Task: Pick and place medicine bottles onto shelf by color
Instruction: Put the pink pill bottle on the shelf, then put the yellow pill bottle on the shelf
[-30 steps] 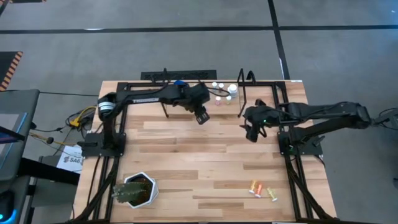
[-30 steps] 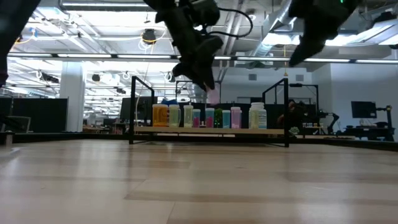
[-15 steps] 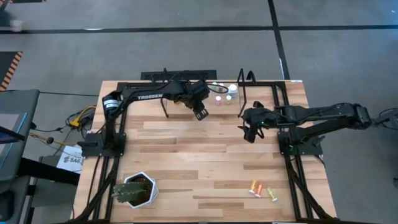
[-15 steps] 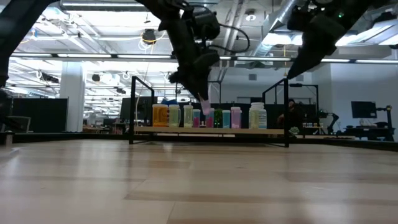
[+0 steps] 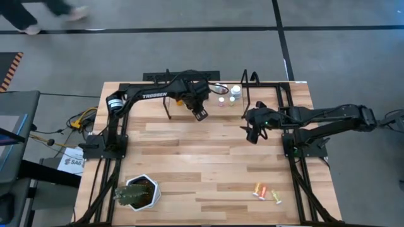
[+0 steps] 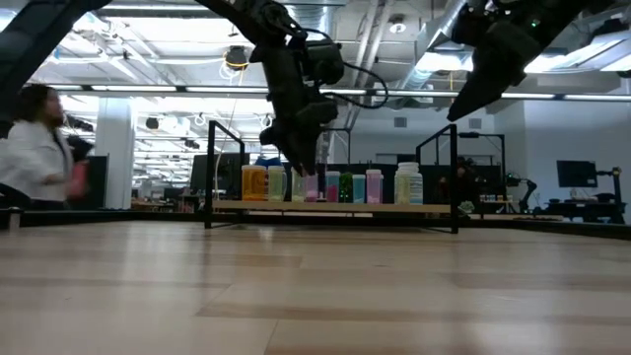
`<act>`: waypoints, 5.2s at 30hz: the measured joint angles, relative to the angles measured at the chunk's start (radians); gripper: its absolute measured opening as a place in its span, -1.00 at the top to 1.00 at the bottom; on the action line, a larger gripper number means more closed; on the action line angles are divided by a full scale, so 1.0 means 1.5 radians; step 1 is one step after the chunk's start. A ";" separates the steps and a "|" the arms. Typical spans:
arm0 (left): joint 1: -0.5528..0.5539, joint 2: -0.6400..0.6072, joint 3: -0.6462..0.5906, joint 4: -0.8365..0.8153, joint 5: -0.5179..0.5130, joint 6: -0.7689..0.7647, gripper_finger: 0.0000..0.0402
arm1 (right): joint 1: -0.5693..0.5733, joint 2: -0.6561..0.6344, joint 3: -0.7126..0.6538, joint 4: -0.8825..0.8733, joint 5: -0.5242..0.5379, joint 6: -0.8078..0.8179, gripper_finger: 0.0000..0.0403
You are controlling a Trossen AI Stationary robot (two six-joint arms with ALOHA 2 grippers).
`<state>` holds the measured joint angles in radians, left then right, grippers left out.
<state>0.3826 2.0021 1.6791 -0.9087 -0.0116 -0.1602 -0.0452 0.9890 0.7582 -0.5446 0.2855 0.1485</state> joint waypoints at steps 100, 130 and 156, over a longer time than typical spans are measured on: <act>-0.565 0.018 0.153 -0.045 -0.208 -0.299 0.04 | 0.565 0.351 0.070 -0.108 -0.171 -0.038 -0.29; -0.570 0.019 0.153 -0.029 -0.207 -0.316 0.04 | 0.532 0.452 0.072 -0.049 -0.140 -0.087 -0.28; -0.570 0.019 0.153 -0.034 -0.212 -0.347 0.04 | 0.499 0.435 0.069 -0.037 -0.172 -0.031 0.20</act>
<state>-0.4721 2.0304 1.9091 -0.9593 -0.3294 -0.6811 0.7036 1.6412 0.8612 -0.6006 0.0280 0.1017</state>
